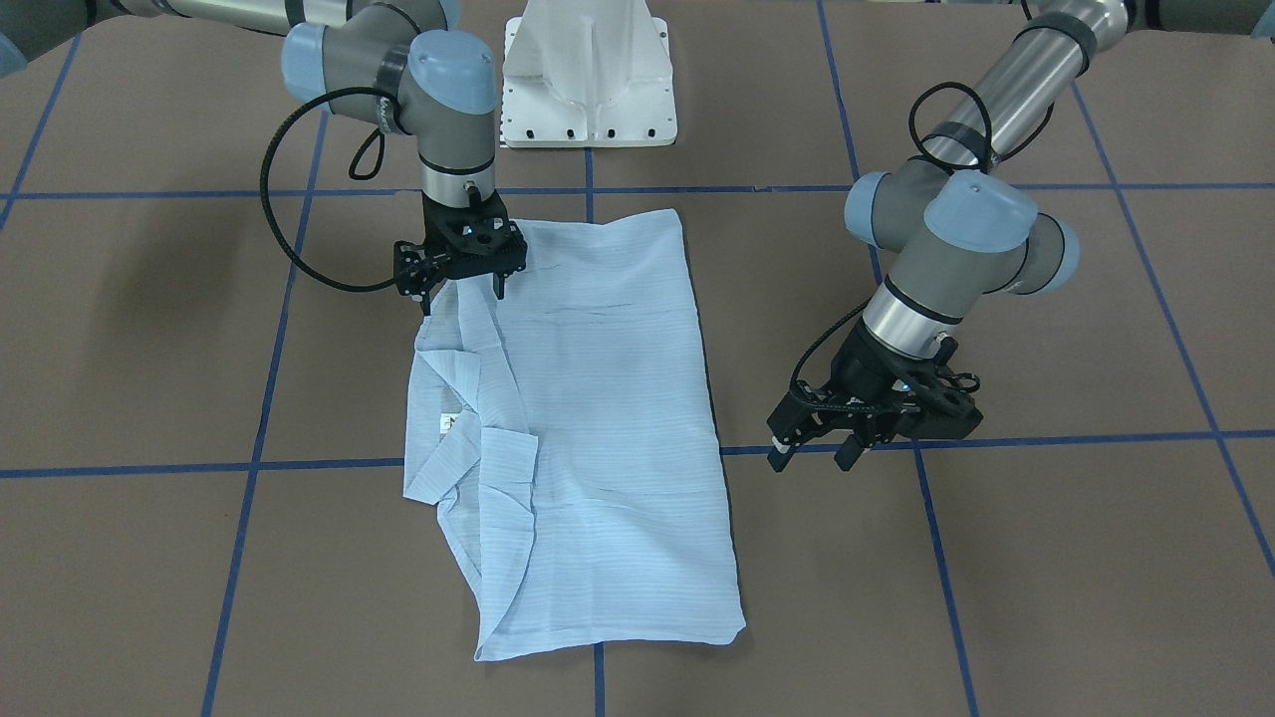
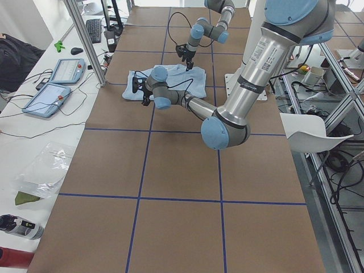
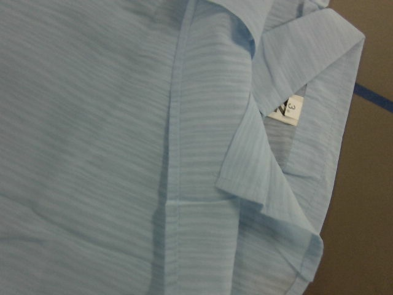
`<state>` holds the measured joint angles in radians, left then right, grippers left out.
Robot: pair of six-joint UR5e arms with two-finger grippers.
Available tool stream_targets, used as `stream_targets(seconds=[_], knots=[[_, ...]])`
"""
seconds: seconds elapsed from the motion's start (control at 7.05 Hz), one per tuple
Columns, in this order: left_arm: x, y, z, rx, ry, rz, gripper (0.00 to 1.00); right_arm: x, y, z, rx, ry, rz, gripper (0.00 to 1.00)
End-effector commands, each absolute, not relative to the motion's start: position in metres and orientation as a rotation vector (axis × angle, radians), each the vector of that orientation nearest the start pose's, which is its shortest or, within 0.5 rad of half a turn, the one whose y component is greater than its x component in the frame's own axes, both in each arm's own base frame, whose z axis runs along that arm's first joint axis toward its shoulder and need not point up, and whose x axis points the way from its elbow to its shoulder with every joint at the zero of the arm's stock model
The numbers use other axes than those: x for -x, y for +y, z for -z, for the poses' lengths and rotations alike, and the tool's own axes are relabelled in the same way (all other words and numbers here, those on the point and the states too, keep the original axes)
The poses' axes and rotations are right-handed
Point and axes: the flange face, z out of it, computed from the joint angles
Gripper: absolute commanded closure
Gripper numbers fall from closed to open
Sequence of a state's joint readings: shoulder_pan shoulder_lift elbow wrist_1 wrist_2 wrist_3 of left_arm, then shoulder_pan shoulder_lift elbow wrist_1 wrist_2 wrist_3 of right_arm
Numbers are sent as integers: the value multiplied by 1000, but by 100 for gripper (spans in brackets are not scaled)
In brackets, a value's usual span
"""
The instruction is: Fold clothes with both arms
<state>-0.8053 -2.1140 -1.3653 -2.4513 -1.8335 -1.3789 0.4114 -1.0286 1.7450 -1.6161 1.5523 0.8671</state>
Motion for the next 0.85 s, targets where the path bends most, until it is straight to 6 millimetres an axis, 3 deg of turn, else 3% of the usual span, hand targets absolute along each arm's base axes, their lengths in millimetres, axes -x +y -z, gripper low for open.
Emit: stream_targets(seconds=[0.0, 0.71], knots=[[-419, -591, -339, -375, 1175, 376, 0, 556, -413, -296, -387, -560, 279, 0], [-422, -592, -336, -373, 1179, 378, 0, 541, -426, -315, -379, -522, 297, 0]])
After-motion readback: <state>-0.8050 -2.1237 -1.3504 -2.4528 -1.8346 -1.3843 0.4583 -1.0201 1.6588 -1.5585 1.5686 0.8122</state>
